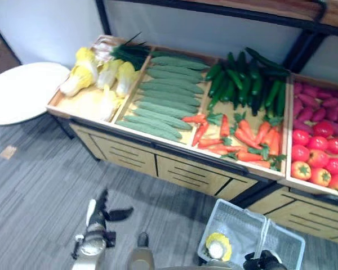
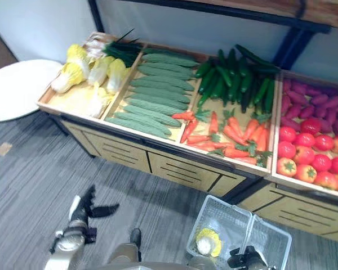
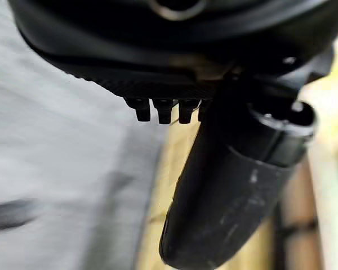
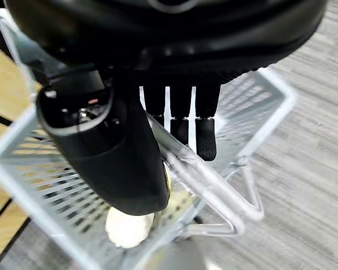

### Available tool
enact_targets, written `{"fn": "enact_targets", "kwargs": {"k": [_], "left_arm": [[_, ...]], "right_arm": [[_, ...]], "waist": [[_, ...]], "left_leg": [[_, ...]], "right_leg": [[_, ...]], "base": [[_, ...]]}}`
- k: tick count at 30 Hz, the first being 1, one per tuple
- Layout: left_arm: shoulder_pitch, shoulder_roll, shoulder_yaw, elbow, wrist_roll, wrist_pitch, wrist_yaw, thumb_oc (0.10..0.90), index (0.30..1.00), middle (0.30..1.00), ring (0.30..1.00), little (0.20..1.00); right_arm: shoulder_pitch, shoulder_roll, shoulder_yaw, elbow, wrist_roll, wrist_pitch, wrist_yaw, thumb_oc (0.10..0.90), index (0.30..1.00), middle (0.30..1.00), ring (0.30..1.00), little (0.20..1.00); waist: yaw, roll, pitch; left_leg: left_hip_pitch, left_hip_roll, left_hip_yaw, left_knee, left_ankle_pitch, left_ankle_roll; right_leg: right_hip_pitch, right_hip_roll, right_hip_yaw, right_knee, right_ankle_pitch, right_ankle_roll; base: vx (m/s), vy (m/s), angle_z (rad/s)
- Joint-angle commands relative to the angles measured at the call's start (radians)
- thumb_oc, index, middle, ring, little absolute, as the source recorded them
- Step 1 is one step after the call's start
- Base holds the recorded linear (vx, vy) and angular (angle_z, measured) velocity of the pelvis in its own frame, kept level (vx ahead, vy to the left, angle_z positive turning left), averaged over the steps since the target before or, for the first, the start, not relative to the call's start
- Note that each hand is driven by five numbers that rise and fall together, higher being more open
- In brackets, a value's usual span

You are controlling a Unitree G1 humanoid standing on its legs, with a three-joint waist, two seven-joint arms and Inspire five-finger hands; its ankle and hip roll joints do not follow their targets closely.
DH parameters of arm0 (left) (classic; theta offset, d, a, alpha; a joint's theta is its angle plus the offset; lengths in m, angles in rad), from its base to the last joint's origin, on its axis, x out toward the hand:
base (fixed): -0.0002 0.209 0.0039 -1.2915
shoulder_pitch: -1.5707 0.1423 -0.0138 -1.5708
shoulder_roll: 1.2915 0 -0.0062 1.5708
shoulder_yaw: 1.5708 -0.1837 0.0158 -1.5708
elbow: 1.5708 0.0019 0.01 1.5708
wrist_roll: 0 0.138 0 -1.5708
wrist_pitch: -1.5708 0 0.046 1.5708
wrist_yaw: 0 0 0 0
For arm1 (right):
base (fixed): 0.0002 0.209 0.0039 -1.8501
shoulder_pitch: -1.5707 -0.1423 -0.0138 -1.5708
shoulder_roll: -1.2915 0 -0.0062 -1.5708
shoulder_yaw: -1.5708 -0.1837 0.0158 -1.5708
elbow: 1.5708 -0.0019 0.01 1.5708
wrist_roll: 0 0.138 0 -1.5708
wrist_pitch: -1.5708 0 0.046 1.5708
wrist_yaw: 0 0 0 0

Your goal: Get the vegetables into the basket

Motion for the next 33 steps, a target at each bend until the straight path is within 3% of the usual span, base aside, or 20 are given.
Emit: {"fn": "enact_targets", "kwargs": {"k": [1, 5, 9, 13, 18, 19, 22, 27, 29, 30, 33], "left_arm": [[-0.031, 0.037, 0.049, -0.066, 0.017, -0.062, 0.037, 0.9, 1.0, 1.0, 1.0, 1.0], [-0.009, 0.053, 0.097, -0.186, 0.035, -0.069, 0.051, 0.9, 1.0, 1.0, 1.0, 1.0], [-0.01, 0.126, 0.157, -0.302, 0.146, -0.076, 0.091, 0.9, 1.0, 1.0, 1.0, 1.0], [-0.061, 0.285, 0.212, -0.378, 0.307, -0.073, 0.145, 0.9, 1.0, 1.0, 1.0, 1.0], [-0.155, 0.409, 0.235, -0.414, 0.39, -0.081, 0.181, 0.9, 1.0, 1.0, 1.0, 1.0], [-0.195, 0.476, 0.232, -0.418, 0.445, -0.075, 0.187, 0.9, 1.0, 1.0, 1.0, 1.0], [-0.223, 0.519, 0.227, -0.414, 0.476, -0.074, 0.195, 0.9, 1.0, 1.0, 1.0, 1.0], [-0.39, 0.783, 0.136, -0.381, 0.615, -0.067, 0.194, 0.9, 1.0, 1.0, 1.0, 1.0], [-0.449, 0.831, 0.073, -0.356, 0.629, -0.07, 0.183, 0.9, 1.0, 1.0, 1.0, 1.0], [-0.545, 0.885, -0.024, -0.327, 0.653, -0.068, 0.174, 0.9, 1.0, 1.0, 1.0, 1.0], [-0.663, 0.933, -0.143, -0.296, 0.679, -0.072, 0.164, 0.9, 1.0, 1.0, 1.0, 1.0]], "right_arm": [[-0.035, -0.044, 0.042, 0.015, -0.052, 0.002, 0.01, 0.4, 0.3, 0.3, 0.3, 0.3], [-0.03, -0.036, 0.049, 0.017, -0.058, 0.002, 0.016, 0.4, 0.3, 0.3, 0.3, 0.3], [-0.023, -0.028, 0.057, 0.015, -0.062, -0.004, 0.02, 0.4, 0.3, 0.3, 0.3, 0.3], [-0.029, -0.033, 0.076, 0.024, -0.081, -0.009, 0.03, 0.4, 0.3, 0.3, 0.3, 0.3], [-0.025, -0.03, 0.109, 0.035, -0.101, -0.02, 0.038, 0.4, 0.3, 0.3, 0.3, 0.3], [-0.022, -0.033, 0.123, 0.034, -0.109, -0.025, 0.04, 0.4, 0.3, 0.3, 0.3, 0.3], [-0.021, -0.03, 0.129, 0.035, -0.113, -0.026, 0.041, 0.4, 0.3, 0.3, 0.3, 0.3], [-0.012, -0.045, 0.171, 0.037, -0.135, -0.042, 0.036, 0.4, 0.3, 0.3, 0.3, 0.3], [-0.009, -0.047, 0.178, 0.032, -0.138, -0.046, 0.036, 0.4, 0.3, 0.3, 0.3, 0.3], [-0.009, -0.051, 0.188, 0.029, -0.138, -0.048, 0.032, 0.4, 0.3, 0.3, 0.3, 0.3], [-0.01, -0.056, 0.19, 0.026, -0.138, -0.049, 0.029, 0.4, 0.3, 0.3, 0.3, 0.3]], "waist": [[0.029, -0.003, 0.022], [0.032, -0.007, 0.015], [0.027, -0.007, 0.004], [0.017, 0.001, -0.013], [-0.005, 0.007, -0.03], [-0.018, 0.011, -0.038], [-0.02, 0.01, -0.041], [-0.06, 0.029, -0.06], [-0.073, 0.034, -0.062], [-0.089, 0.044, -0.065], [-0.103, 0.054, -0.064]], "left_leg": [[0.081, 0.05, -0.008, 0.016, 0.099, -0.003], [0.097, 0.046, -0.006, 0.002, 0.087, -0.002], [0.118, 0.043, 0.007, -0.024, 0.071, -0.001], [0.139, 0.04, 0.025, -0.051, 0.065, -0.003], [0.163, 0.036, 0.046, -0.074, 0.06, -0.006], [0.168, 0.035, 0.053, -0.077, 0.056, -0.007], [0.17, 0.034, 0.057, -0.078, 0.055, -0.007], [0.176, 0.023, 0.081, -0.086, 0.05, -0.01], [0.174, 0.019, 0.083, -0.086, 0.048, -0.011], [0.168, 0.016, 0.088, -0.086, 0.049, -0.012], [0.156, 0.01, 0.093, -0.086, 0.051, -0.012]], "right_leg": [[-0.01, 0.002, -0.01, 0.095, -0.028, 0.047], [0.001, -0.001, -0.009, 0.09, -0.027, 0.049], [0.0, -0.004, 0.001, 0.086, -0.023, 0.055], [-0.004, -0.006, 0.018, 0.082, -0.017, 0.063], [-0.007, -0.005, 0.041, 0.077, -0.01, 0.068], [-0.01, -0.005, 0.049, 0.073, -0.007, 0.07], [-0.011, -0.004, 0.057, 0.07, -0.003, 0.072], [-0.021, -0.006, 0.085, 0.057, 0.015, 0.083], [-0.027, -0.009, 0.091, 0.053, 0.021, 0.086], [-0.034, -0.012, 0.099, 0.049, 0.029, 0.089], [-0.05, -0.018, 0.108, 0.043, 0.042, 0.094]], "base": [[0.01, 0.002, 0.08], [0.02, 0.022, 0.1], [0.01, 0.04, -0.05], [0.02, 0.052, -0.1], [0.02, 0.049, -0.16], [0.02, 0.039, -0.14], [0.02, 0.029, -0.14], [0.02, 0.036, -0.19], [0.01, 0.034, -0.09], [0.01, 0.027, -0.11], [-0.01, 0.031, -0.12]]}}
